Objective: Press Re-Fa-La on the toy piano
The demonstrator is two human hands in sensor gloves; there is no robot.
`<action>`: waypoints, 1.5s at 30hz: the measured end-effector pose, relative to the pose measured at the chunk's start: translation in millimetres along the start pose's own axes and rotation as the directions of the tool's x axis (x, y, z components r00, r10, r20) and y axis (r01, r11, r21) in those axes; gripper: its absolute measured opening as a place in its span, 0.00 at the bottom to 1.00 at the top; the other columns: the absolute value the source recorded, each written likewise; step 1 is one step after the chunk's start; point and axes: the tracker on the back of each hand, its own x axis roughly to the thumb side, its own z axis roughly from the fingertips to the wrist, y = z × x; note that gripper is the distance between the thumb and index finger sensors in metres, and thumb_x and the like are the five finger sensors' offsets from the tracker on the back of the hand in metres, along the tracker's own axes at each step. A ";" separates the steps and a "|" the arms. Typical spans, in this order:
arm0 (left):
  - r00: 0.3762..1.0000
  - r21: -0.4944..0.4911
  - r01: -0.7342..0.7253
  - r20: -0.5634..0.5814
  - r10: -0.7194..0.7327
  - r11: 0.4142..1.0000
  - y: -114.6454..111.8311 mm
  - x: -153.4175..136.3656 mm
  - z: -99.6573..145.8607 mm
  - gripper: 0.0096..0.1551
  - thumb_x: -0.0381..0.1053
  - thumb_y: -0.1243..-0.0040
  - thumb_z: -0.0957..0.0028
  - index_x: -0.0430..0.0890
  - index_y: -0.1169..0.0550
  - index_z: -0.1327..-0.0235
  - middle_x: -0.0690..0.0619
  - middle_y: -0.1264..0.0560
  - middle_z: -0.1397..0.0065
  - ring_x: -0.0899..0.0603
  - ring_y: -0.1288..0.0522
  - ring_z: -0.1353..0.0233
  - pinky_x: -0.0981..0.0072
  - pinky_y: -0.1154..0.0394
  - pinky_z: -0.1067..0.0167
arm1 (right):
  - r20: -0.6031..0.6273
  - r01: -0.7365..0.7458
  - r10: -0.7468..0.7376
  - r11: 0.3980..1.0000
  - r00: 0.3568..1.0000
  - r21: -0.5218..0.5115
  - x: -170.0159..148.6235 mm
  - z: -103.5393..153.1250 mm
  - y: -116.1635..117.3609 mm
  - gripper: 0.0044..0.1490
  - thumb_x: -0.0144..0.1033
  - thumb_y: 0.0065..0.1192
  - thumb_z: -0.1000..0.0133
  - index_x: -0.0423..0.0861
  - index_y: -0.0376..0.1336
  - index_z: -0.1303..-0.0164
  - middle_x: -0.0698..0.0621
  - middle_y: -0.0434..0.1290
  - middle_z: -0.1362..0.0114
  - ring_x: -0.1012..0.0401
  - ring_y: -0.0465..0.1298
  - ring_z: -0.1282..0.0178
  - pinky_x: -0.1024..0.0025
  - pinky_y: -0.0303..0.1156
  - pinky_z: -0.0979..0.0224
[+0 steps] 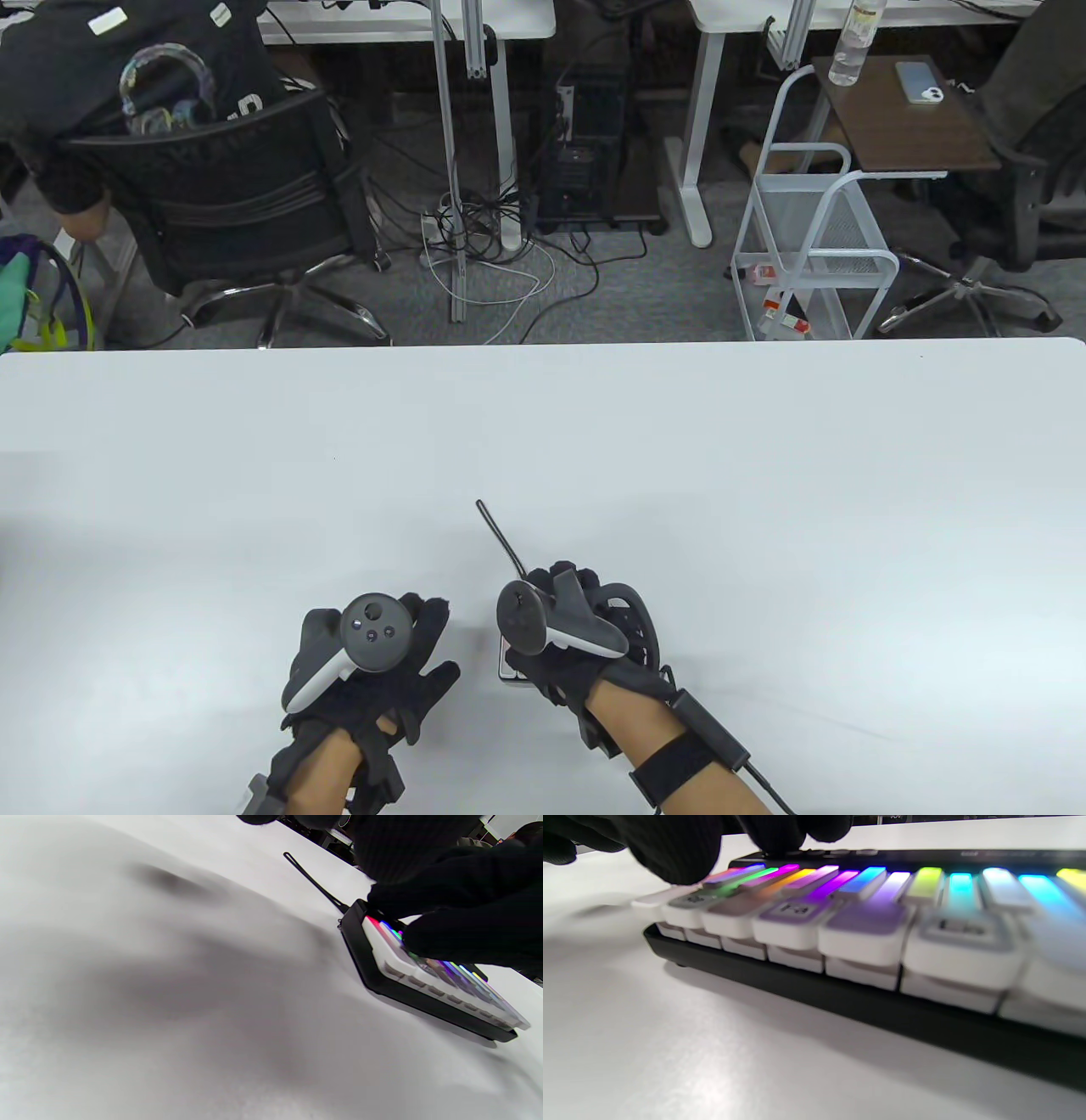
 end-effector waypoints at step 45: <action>1.000 0.001 -0.011 0.000 0.011 1.000 0.3 -0.6 -0.7 0.46 0.66 0.47 0.47 0.54 0.51 0.21 0.49 0.55 0.16 0.33 0.57 0.17 0.34 0.51 0.26 | -0.021 0.057 -0.056 0.996 0.998 0.064 -23.6 24.3 -10.3 0.51 0.57 0.58 0.52 0.50 0.45 0.23 0.44 0.38 0.17 0.38 0.39 0.17 0.33 0.40 0.21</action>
